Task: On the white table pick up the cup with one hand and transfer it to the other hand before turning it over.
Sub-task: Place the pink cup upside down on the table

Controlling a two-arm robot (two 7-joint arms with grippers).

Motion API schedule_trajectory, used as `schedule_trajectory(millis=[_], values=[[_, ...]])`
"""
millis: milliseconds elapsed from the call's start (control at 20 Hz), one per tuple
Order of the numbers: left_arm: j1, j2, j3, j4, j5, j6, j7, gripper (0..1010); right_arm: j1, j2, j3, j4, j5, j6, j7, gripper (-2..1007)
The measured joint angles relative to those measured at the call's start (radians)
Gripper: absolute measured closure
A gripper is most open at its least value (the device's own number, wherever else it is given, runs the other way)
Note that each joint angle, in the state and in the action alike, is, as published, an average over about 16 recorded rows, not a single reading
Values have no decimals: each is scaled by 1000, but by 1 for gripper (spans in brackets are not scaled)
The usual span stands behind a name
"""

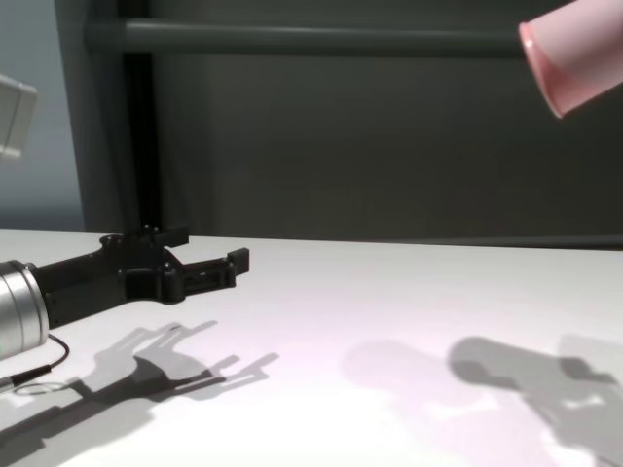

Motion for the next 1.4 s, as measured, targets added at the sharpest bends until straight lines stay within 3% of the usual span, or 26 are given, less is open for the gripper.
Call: schedule_trajectory(millis=[250,600,900,1400], values=[[0,0,0,0,0,0,0,9,52,16,-48,13,-65,66,-51,269],[0,0,0,0,0,0,0,9,122,26,-107,42,-133,167,-92,269],[0,0,0,0,0,0,0,9,153,28,-131,53,-177,227,-119,269],[0,0,0,0,0,0,0,9,175,41,-166,58,-259,328,-170,269]])
